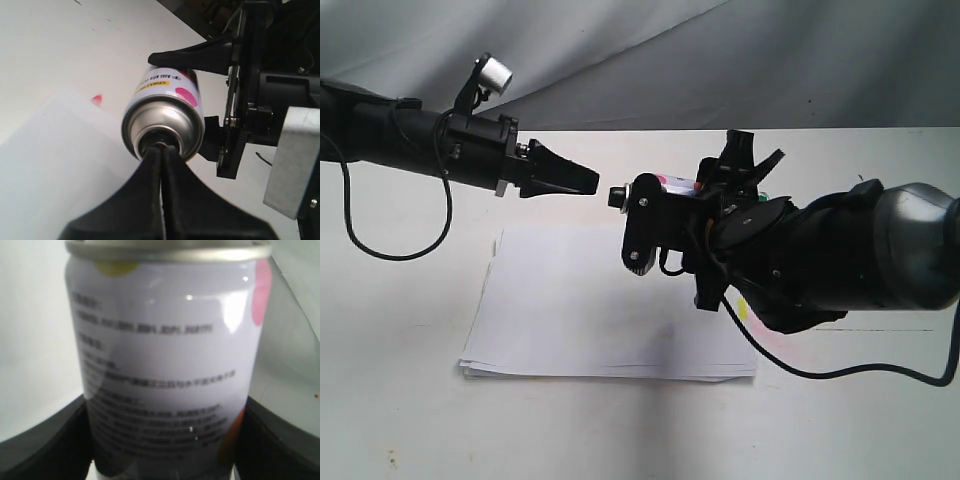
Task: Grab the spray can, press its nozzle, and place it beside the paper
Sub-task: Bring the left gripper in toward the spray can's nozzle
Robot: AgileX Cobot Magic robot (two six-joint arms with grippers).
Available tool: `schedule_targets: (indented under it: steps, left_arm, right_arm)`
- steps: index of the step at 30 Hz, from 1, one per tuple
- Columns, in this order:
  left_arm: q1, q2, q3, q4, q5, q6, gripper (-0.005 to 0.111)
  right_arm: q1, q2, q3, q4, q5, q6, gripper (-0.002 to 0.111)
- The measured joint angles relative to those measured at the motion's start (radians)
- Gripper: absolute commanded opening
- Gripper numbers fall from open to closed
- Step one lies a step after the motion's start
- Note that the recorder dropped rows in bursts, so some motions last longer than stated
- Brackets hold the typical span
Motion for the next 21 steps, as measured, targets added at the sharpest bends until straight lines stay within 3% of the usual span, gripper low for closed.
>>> schedule_targets:
  steps: [21]
  left_arm:
    - [-0.004,0.047,-0.005,0.015,0.000,0.006,0.000]
  right_arm:
    - [0.000,0.000,0.000,-0.007,0.000,-0.002,0.000]
